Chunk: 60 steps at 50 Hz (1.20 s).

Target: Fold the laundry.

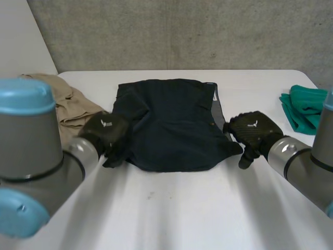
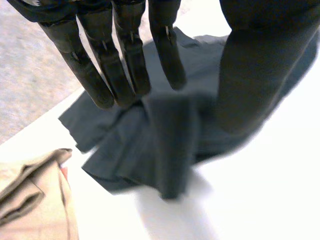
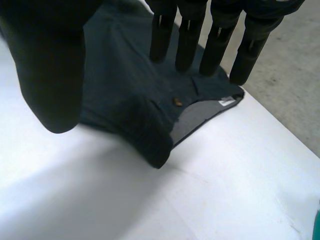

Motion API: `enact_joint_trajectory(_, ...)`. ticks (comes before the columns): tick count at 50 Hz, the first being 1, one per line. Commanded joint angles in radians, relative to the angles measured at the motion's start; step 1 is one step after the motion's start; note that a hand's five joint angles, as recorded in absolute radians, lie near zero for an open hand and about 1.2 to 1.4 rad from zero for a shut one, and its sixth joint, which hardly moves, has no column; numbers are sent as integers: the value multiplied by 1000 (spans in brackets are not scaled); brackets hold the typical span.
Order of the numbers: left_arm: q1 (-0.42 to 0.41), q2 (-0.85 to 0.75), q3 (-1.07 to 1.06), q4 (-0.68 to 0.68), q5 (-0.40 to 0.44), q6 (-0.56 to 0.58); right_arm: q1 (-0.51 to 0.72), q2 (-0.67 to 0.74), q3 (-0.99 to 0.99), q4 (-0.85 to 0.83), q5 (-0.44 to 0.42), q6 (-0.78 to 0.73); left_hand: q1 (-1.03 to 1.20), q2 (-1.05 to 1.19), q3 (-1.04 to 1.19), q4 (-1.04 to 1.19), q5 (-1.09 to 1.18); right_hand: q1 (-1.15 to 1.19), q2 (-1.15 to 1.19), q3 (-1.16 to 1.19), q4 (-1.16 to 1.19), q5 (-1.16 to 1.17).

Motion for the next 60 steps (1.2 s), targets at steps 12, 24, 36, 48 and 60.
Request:
enact_joint_trajectory(12, -10, -166, 15, 16, -67, 62, 14, 206, -4, -109, -188, -245, -330, -304, -304, -296, -294, 92, 101, 95, 91, 81)
enact_joint_trajectory(24, 26, -283, 173, 154, -107, 130, 45, 306, -69, -371, -108, -141, -374, -348, -348, -340, -338, 30, 39, 33, 29, 19)
enact_joint_trajectory(36, 38, -423, 341, 176, -77, 265, 63, 400, -198, -318, -65, -108, -380, -354, -354, -346, -344, 737, 746, 739, 735, 726)
enact_joint_trajectory(48, 30, -527, 461, 87, -58, 334, 58, 412, -253, -200, -51, -18, -40, -14, -14, -7, -4, 920, 929, 923, 919, 909)
enact_joint_trajectory(60, 38, -443, 368, 61, -81, 455, 0, 306, -310, 163, -95, -41, 668, 694, 694, 702, 704, 920, 929, 923, 919, 909)
